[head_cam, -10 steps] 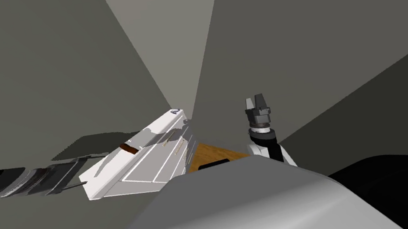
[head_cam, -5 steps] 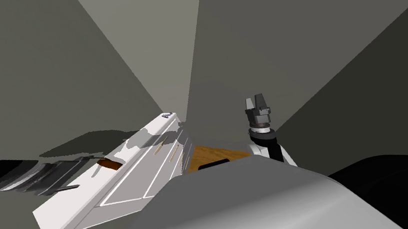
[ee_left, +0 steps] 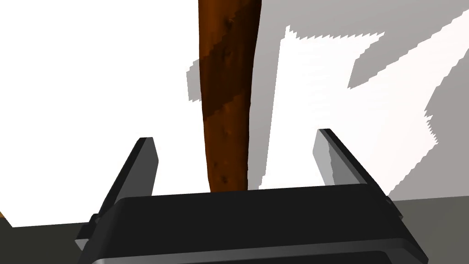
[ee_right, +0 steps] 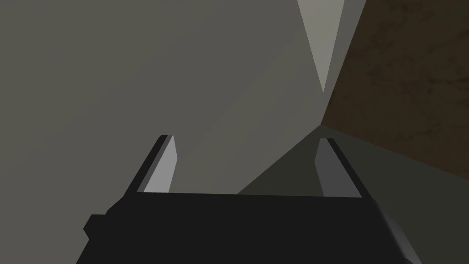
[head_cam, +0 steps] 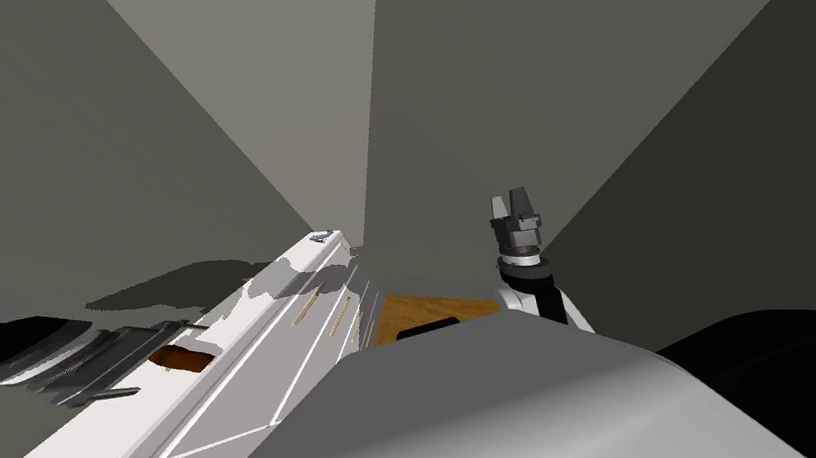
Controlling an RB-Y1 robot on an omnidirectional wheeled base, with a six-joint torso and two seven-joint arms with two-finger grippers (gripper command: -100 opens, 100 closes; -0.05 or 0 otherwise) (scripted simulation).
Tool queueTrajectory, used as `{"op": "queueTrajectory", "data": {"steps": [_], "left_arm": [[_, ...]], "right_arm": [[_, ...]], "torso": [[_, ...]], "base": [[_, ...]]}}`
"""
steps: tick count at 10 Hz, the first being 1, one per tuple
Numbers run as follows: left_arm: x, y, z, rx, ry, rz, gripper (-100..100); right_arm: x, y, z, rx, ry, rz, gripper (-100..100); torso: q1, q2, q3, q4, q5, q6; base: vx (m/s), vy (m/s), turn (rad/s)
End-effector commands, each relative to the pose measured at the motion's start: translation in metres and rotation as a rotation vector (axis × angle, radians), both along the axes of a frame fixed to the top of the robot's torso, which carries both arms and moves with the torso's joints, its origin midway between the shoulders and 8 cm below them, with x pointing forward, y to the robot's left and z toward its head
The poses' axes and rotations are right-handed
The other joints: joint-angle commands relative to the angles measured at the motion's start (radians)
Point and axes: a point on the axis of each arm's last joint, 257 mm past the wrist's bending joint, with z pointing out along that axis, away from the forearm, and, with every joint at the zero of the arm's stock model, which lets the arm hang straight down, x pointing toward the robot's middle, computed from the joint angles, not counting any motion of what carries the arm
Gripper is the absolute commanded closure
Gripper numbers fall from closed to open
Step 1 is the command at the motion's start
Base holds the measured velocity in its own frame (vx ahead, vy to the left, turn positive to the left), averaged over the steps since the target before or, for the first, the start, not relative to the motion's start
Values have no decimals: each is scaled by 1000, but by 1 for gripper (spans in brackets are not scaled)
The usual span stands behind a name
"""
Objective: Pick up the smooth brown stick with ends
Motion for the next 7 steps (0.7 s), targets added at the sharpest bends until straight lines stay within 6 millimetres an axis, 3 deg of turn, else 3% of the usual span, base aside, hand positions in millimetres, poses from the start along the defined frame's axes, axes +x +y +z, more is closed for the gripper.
{"op": "queueTrajectory", "data": {"steps": [1,2,5,6,7], "left_arm": [[0,0,0,0,0,0,0],[-2,1,-10,0,1,18,-100],[-5,1,-23,0,2,42,-100],[-4,0,-19,-2,3,34,-100],[-4,1,-20,0,1,35,100]], "right_arm": [[0,0,0,0,0,0,0],[0,0,0,0,0,0,0],[0,0,0,0,0,0,0],[0,0,0,0,0,0,0],[0,0,0,0,0,0,0]], "torso": [[0,0,0,0,0,0],[0,0,0,0,0,0],[2,4,2,1,1,0],[2,4,2,1,1,0],[1,3,2,1,0,0]], "base": [[0,0,0],[-32,12,-148],[-49,24,-87],[-23,11,-27],[0,0,0]]}}
